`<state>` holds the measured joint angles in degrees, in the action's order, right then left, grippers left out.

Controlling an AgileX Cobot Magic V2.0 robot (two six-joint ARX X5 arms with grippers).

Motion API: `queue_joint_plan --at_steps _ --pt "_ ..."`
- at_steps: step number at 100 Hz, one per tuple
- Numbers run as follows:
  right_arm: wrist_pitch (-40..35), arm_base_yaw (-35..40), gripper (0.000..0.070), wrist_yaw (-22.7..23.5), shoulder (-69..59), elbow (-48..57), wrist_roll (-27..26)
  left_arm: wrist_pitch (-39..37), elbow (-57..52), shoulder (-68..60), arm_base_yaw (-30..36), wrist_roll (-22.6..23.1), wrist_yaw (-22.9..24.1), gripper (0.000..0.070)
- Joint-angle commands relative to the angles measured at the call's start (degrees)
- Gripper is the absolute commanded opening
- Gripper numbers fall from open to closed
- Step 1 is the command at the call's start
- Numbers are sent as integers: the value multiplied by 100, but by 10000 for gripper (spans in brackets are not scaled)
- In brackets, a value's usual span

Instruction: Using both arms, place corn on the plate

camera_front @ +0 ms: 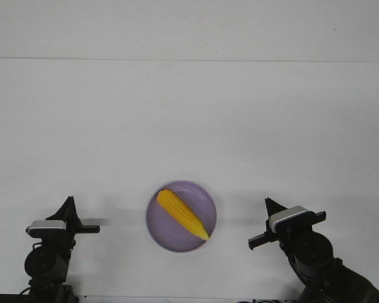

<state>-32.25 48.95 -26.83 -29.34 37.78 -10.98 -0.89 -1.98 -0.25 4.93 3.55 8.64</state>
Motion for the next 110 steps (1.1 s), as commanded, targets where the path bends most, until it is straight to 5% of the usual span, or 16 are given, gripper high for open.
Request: queue_joint_plan --at_steps 1,57,69,75,95,110 --pt "57 48 13 -22 -22 83 -105 -74 122 9 -4 44 -11 15" --pt "57 42 12 -24 -22 83 -98 -76 118 9 -4 44 -11 15" --pt "160 -433 12 -83 90 -11 629 -76 118 9 -4 44 -11 15" --pt "542 -1005 12 280 240 -271 817 -76 118 9 -4 44 -11 15" --pt "2162 -3711 12 2520 1449 -1878 1325 -74 118 9 -4 44 -11 15" --pt "2302 -4988 12 3182 2463 -2846 1384 -76 118 9 -4 46 -11 15"
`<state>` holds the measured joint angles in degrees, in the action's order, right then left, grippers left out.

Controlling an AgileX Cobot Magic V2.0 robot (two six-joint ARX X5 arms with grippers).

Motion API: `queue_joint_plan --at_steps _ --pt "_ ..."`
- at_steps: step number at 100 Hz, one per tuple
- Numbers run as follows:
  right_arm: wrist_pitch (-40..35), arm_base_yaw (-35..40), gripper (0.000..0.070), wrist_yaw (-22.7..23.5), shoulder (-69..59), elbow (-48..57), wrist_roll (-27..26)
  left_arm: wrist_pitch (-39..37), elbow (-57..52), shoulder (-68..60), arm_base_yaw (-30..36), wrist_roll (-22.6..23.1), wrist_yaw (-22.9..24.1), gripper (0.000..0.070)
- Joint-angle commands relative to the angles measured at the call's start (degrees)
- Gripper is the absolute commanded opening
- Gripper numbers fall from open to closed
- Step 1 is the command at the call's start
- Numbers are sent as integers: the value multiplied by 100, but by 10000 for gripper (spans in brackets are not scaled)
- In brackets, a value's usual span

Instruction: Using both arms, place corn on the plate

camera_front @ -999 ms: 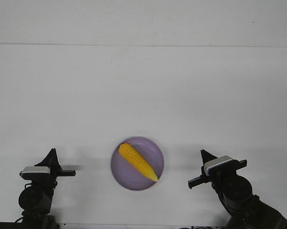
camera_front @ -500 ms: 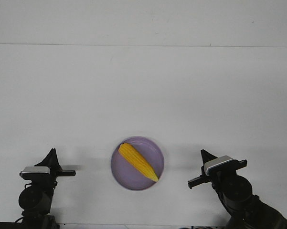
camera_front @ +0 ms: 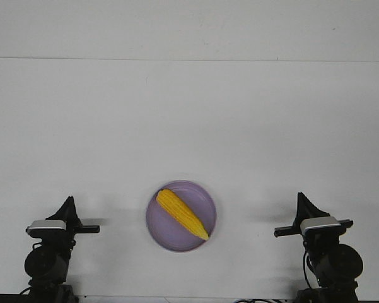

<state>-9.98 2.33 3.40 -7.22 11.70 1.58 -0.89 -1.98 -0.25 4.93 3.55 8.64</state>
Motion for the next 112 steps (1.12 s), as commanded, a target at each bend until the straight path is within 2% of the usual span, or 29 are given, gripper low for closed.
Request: queue_joint_plan --at_steps 1,25,38,50,112 --pt "74 -372 12 160 295 -286 127 -76 118 9 -4 44 -11 15" --pt "258 -616 12 157 717 -1102 109 -76 118 9 -4 44 -9 15" --pt "313 -610 12 131 717 -1099 98 -79 118 9 -4 44 -11 15" --pt "326 -605 12 133 715 -1099 -166 -76 118 9 -4 46 -9 15" --pt "398 -605 12 116 717 -1097 -160 -79 118 9 -4 46 -9 15"
